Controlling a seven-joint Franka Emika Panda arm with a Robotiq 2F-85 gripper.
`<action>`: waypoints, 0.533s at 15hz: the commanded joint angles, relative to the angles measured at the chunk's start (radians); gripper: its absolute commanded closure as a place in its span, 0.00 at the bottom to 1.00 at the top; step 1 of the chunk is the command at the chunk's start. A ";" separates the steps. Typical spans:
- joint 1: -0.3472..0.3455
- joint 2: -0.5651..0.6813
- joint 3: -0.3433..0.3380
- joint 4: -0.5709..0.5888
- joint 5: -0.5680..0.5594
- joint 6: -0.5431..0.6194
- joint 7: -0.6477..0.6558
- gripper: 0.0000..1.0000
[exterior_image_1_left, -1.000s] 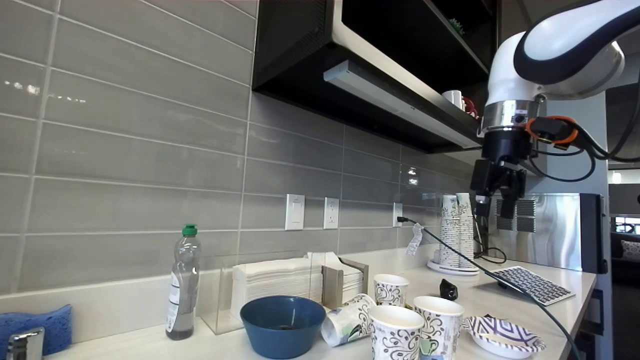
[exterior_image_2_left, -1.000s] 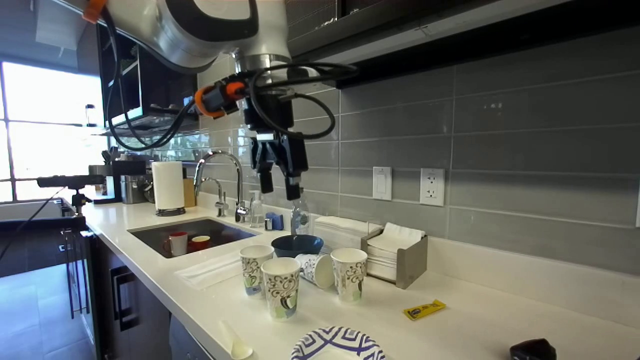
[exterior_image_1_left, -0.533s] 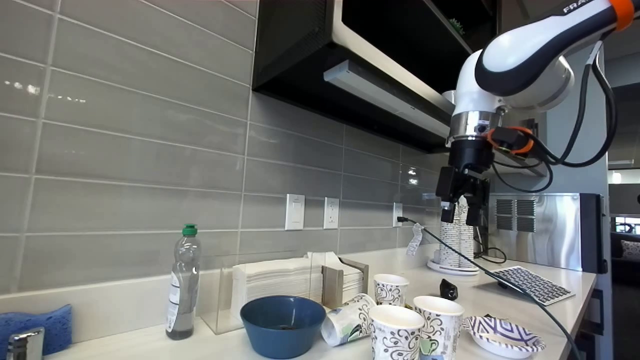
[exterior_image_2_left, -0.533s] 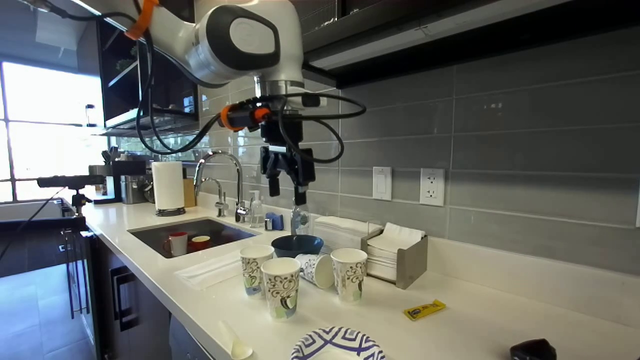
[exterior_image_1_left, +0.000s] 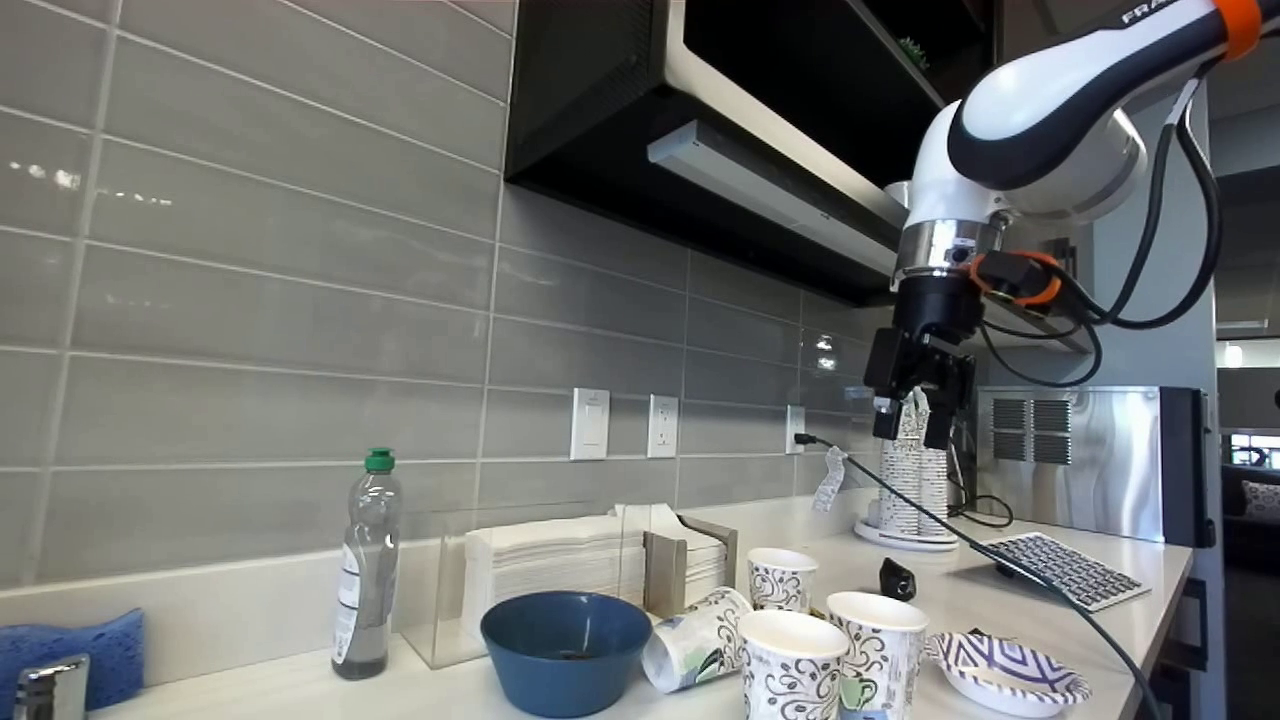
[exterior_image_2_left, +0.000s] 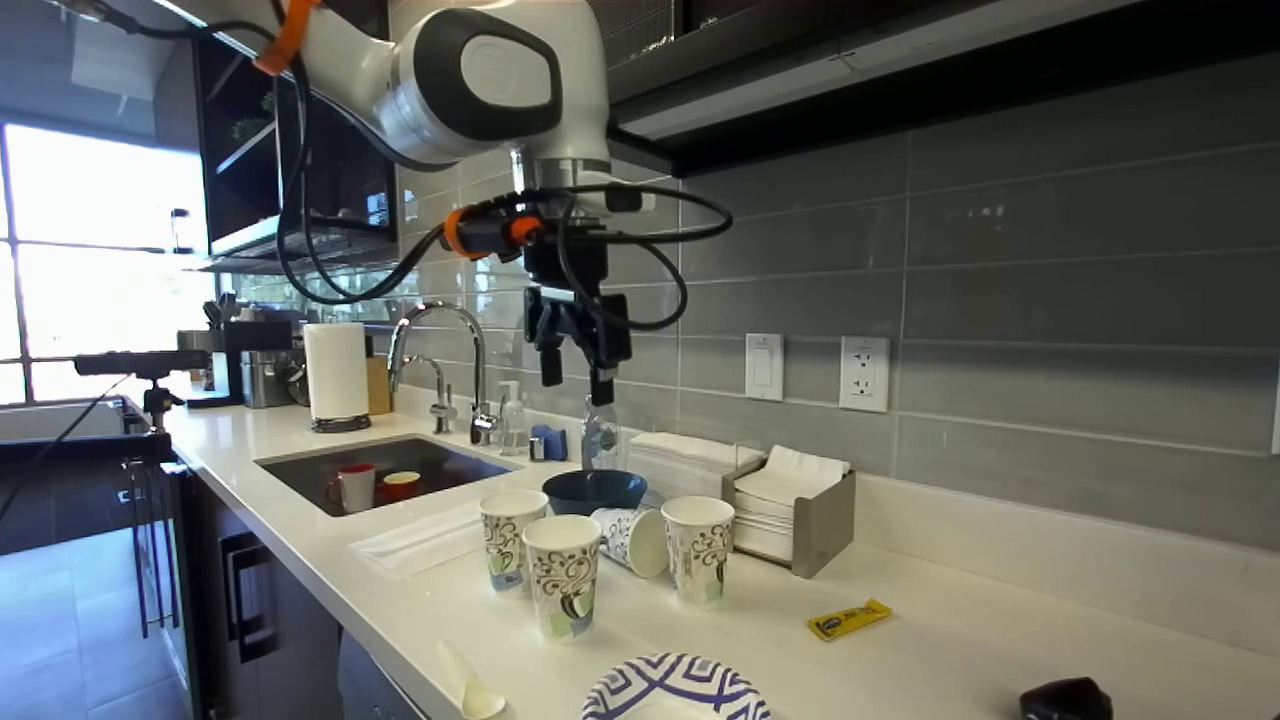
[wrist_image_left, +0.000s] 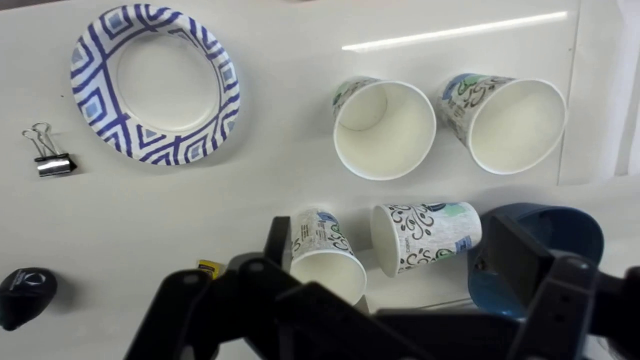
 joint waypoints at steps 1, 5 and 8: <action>0.022 0.024 -0.017 0.014 0.150 0.094 -0.009 0.00; 0.057 0.087 -0.001 0.019 0.298 0.183 -0.004 0.00; 0.076 0.153 0.008 0.021 0.364 0.239 -0.008 0.00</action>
